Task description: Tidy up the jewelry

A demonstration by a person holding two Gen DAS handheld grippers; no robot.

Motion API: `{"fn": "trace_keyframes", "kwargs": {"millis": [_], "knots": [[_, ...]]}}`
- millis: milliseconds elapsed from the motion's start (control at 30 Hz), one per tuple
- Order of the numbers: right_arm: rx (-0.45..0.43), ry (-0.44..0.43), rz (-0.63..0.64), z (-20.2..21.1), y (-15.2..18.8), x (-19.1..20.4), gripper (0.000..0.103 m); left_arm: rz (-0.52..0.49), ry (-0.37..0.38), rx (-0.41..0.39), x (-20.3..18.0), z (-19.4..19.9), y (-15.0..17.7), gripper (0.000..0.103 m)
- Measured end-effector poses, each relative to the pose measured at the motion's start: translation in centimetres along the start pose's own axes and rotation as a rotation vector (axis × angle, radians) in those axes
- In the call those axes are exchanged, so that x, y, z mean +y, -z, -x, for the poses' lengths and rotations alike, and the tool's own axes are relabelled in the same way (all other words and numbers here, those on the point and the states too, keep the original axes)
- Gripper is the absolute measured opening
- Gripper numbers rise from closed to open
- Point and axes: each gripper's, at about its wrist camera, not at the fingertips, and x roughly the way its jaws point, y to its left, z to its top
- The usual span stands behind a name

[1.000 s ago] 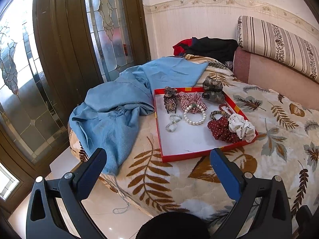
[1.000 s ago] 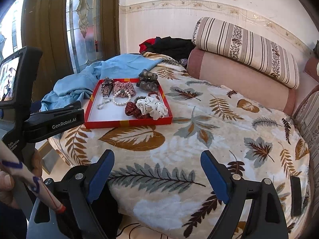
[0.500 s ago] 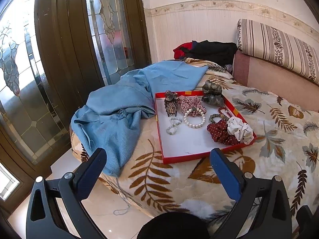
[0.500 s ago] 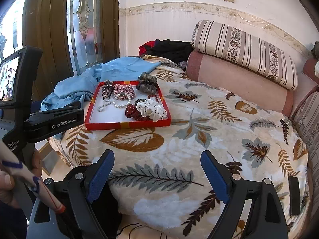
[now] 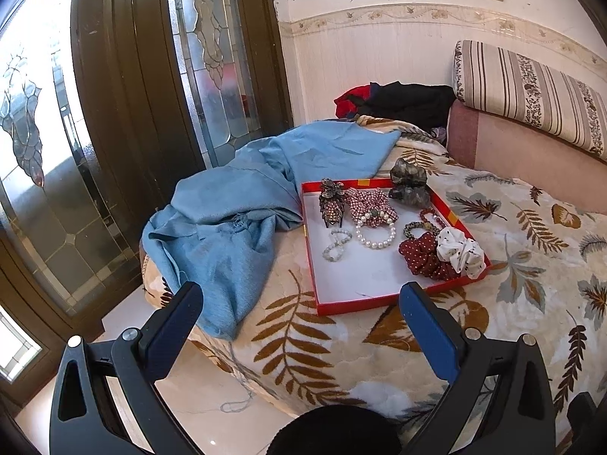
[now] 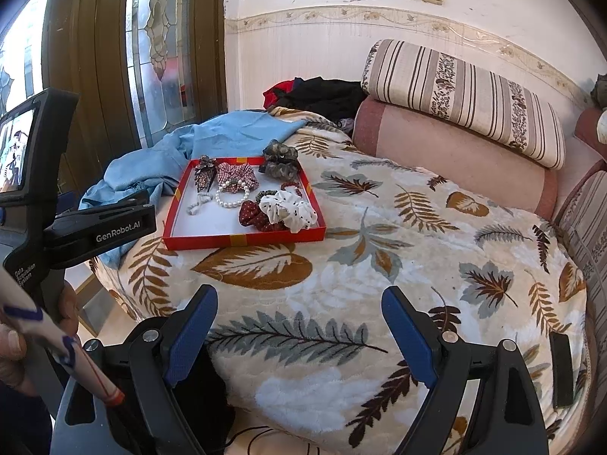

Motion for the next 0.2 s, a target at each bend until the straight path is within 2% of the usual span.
{"fn": "trace_keyframes", "kwargs": {"millis": [100, 200], "knots": [[0.006, -0.001, -0.029, -0.1, 0.0, -0.5, 0.091, -0.042, -0.029, -0.038, -0.4, 0.5, 0.1, 0.103], [0.012, 0.004, -0.074, -0.3, 0.1, -1.7, 0.091, -0.065, 0.009, -0.034, -1.1, 0.6, -0.1, 0.103]]}}
